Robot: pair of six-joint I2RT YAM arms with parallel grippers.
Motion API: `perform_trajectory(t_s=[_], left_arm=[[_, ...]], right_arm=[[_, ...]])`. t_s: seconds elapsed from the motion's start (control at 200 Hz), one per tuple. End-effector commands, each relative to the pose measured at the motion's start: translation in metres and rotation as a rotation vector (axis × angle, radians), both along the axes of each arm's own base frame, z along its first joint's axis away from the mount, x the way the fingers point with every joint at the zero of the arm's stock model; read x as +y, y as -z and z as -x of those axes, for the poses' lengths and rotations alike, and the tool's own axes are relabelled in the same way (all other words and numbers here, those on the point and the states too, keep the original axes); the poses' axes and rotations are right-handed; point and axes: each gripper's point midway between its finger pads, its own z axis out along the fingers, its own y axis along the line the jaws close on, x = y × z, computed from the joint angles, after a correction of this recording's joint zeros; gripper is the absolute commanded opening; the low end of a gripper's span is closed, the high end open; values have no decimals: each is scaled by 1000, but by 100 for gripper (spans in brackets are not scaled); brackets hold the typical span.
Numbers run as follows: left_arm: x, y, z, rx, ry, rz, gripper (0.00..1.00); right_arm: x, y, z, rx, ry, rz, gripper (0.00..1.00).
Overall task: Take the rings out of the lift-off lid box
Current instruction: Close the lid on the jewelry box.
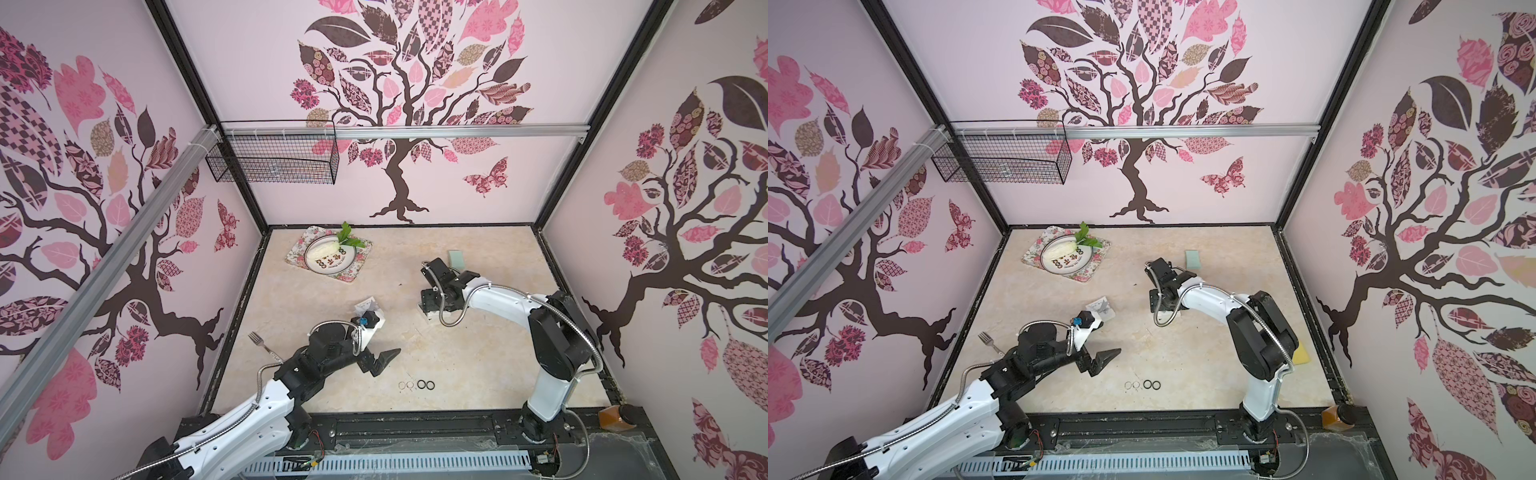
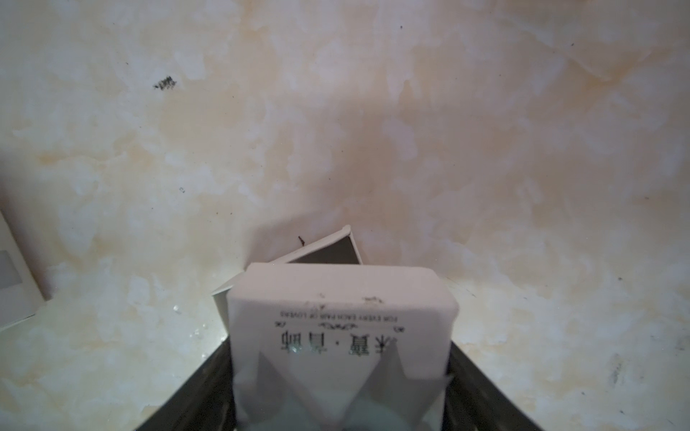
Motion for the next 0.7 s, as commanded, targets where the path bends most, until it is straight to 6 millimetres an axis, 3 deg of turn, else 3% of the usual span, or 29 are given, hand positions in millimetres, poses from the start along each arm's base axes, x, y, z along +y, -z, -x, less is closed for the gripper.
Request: perform_trajectory(t_s=[0.0, 0.32, 0.695], left_arm=[[1, 7, 5, -4, 14, -4, 98], [1, 6, 5, -8, 15, -4, 98], [0, 7, 6, -7, 23, -2, 98]], right_arm=[[8, -3, -3, 5, -48, 6, 76], [19, -3, 4, 25, -197, 4, 78], [14, -12, 2, 4, -384, 112, 78]])
